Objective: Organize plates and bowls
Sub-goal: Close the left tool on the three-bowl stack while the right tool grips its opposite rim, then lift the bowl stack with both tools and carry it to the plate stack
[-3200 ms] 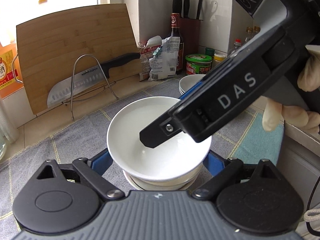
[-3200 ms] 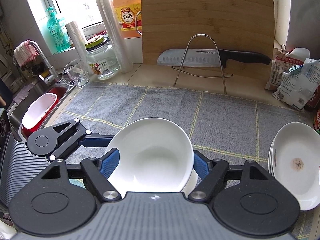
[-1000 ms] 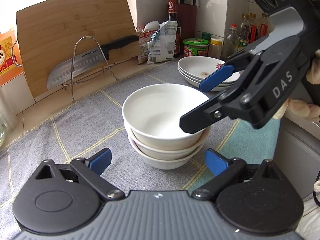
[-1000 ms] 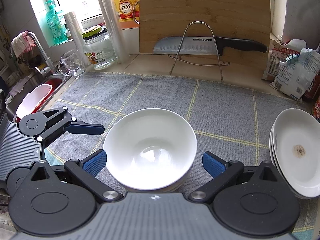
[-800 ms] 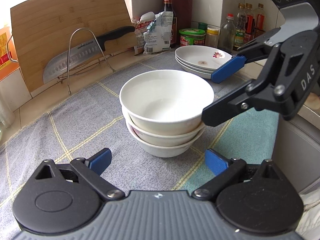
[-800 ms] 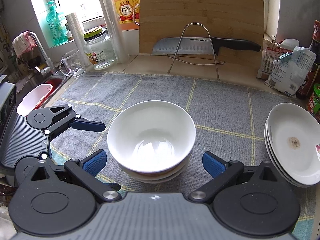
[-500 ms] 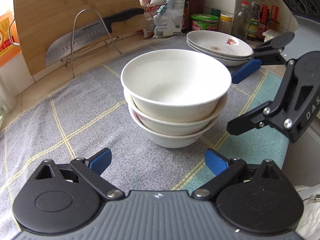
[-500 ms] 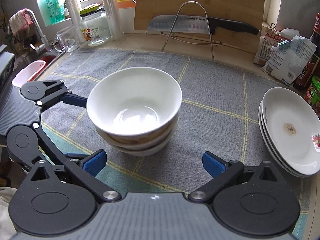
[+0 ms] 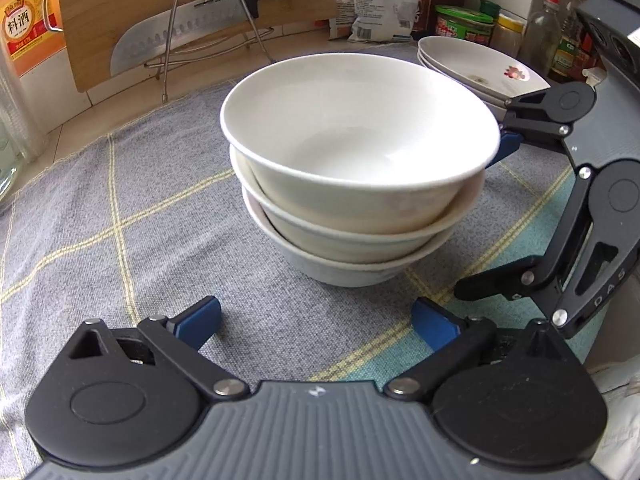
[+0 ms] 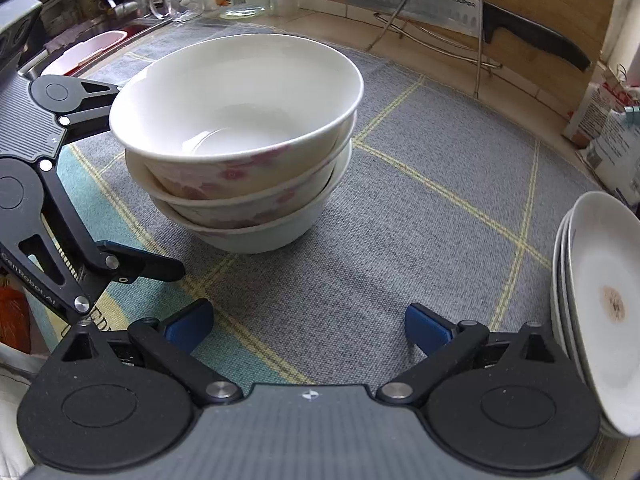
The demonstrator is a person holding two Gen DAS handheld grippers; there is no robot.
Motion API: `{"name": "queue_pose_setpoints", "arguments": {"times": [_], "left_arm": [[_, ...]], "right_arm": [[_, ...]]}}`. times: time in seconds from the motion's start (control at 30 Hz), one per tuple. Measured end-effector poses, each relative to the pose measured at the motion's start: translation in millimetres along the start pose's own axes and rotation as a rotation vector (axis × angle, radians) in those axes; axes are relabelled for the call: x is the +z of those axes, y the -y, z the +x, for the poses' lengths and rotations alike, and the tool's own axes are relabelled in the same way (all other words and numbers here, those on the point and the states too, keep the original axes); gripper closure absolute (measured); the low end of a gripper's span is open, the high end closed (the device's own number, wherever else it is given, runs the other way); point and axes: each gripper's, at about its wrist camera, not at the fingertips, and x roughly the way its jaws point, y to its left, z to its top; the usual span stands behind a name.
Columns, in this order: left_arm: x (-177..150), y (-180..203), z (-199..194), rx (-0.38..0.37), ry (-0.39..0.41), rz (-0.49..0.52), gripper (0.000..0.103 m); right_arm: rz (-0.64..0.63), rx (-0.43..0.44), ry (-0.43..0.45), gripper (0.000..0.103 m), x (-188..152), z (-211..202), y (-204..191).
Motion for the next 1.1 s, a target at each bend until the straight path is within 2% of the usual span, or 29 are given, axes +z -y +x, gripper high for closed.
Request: {"name": "queue_pose_setpoints", "arguments": {"times": [0.17, 0.43, 0.73, 1.1], "left_arm": [[-2.3, -1.1, -0.5, 0.010, 0.011, -0.025, 0.000], [-0.3, -4.9, 2.0, -0.007, 0.017, 0.003, 0.000], [4.9, -12.8, 8.0, -0.089, 0.060, 0.111, 0.000], [9.1, -33.0, 10.8, -0.213, 0.101, 0.276, 0.003]], "right_arm": [[-0.052, 0.031, 0.036, 0.000, -6.6, -2.8, 1.8], [-0.077, 0.053, 0.095, 0.000, -14.7, -5.4, 7.5], [-0.053, 0.034, 0.100, 0.000, -12.5, -2.8, 5.1], [-0.073, 0.015, 0.064, 0.000, 11.0, 6.3, -3.6]]}}
